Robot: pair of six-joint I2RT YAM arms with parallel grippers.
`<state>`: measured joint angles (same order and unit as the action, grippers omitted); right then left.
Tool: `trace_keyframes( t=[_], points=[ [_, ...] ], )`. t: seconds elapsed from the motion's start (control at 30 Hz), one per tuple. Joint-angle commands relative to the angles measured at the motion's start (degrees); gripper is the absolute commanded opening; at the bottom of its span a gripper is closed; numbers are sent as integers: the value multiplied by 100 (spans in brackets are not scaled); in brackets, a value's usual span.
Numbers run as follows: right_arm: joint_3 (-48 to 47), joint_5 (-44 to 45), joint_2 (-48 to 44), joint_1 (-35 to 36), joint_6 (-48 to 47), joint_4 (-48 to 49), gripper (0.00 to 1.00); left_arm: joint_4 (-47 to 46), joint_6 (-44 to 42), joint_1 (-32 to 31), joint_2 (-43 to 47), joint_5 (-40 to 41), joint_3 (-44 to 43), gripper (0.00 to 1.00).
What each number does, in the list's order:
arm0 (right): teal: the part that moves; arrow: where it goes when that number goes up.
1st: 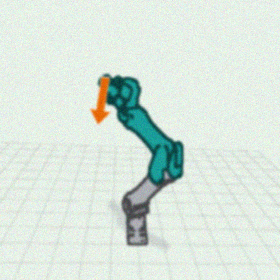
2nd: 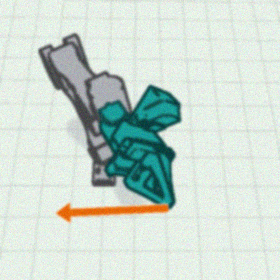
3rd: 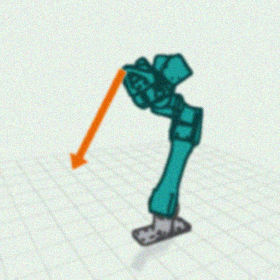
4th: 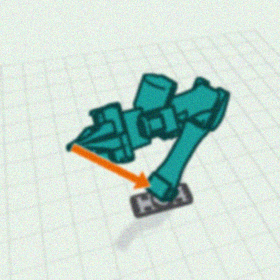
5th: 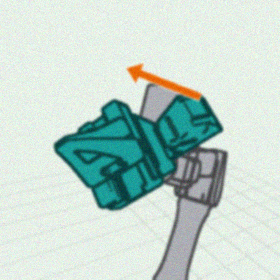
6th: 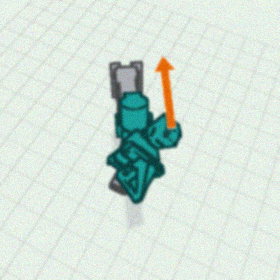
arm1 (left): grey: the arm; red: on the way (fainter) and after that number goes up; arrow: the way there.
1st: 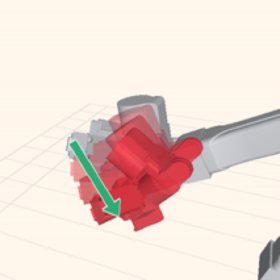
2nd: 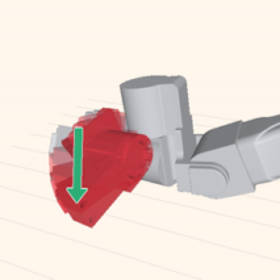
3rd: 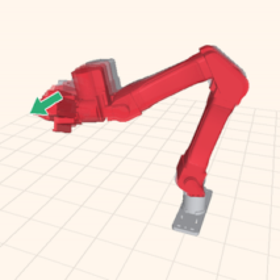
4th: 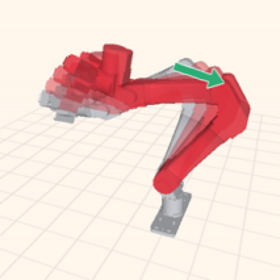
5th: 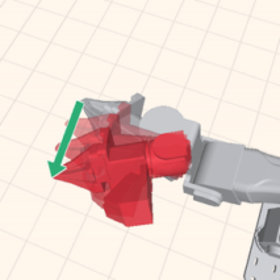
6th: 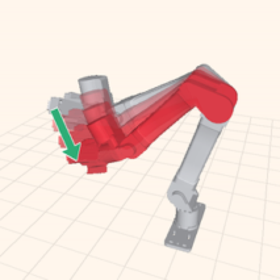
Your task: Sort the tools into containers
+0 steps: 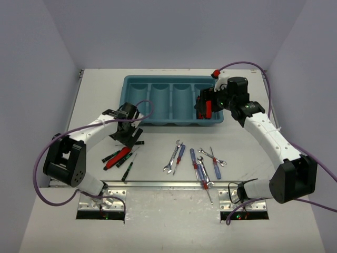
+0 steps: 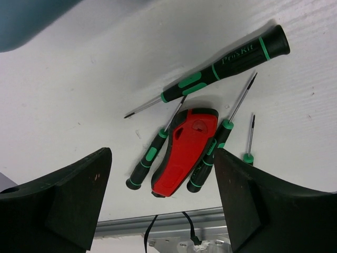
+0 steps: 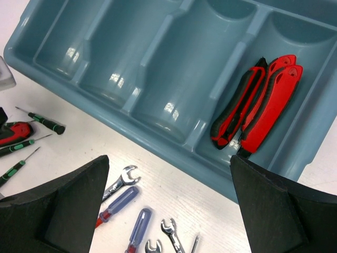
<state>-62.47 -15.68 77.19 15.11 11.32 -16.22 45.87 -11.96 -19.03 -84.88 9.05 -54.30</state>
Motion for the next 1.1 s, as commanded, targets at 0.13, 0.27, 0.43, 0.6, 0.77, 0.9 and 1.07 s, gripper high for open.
trace_keyframes(
  t=[0.13,0.27,0.43,0.6,0.77,0.9,1.07],
  points=[
    [24,-82,-248,-15,-180,277,95,56,-175,39,-373,-371,25,74],
    [31,-102,-247,-10,-198,268,95,-24,-211,39,-483,-479,79,73],
    [42,-103,-247,-8,-217,287,95,-166,-201,32,-608,-439,131,69],
    [33,-163,-222,-8,-203,294,95,-221,-207,39,-457,-302,194,66],
    [42,-172,-233,0,-200,294,95,-271,-223,31,-408,-222,236,65],
    [42,-164,-241,8,-216,294,95,-279,-244,14,-441,-253,244,64],
    [51,-161,-266,18,-242,294,95,-264,-272,13,-501,-337,210,54]
  ],
)
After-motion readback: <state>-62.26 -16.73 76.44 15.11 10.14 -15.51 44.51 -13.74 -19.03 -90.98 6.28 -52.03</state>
